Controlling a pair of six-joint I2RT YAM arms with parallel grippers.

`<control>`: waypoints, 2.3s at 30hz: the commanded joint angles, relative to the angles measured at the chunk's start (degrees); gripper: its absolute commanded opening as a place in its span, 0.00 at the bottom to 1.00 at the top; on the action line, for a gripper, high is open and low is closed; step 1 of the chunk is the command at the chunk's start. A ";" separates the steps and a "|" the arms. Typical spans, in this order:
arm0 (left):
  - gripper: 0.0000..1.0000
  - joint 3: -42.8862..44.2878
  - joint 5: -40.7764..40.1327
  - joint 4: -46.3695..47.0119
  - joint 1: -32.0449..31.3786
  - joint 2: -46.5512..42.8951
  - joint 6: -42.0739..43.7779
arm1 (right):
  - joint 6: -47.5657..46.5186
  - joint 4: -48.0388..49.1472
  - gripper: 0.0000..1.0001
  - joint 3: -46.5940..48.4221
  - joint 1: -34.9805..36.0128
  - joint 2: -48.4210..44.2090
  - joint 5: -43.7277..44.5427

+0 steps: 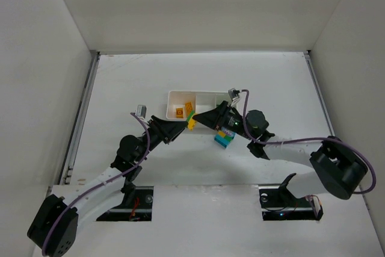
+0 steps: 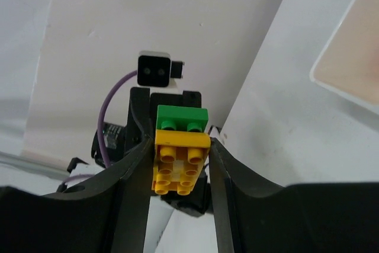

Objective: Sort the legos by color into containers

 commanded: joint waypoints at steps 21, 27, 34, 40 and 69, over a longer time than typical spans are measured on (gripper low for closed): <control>0.15 3.23 3.51 -5.38 12.28 -5.70 5.54 | -13.31 -20.95 0.27 8.44 -5.52 -4.81 -3.06; 0.15 6.66 5.35 -11.89 18.43 -10.54 6.68 | -21.66 -32.29 0.27 19.94 -1.05 4.06 8.28; 0.15 6.49 5.53 -15.59 20.55 -12.30 7.83 | -30.36 -42.06 0.27 30.94 3.18 13.56 22.78; 0.16 7.19 5.62 -15.85 21.17 -11.16 8.71 | -33.53 -45.49 0.28 36.92 4.32 19.10 28.24; 0.15 34.15 -12.39 -27.44 -12.31 25.99 32.26 | -30.55 -40.66 0.28 -3.14 -6.74 -23.86 43.97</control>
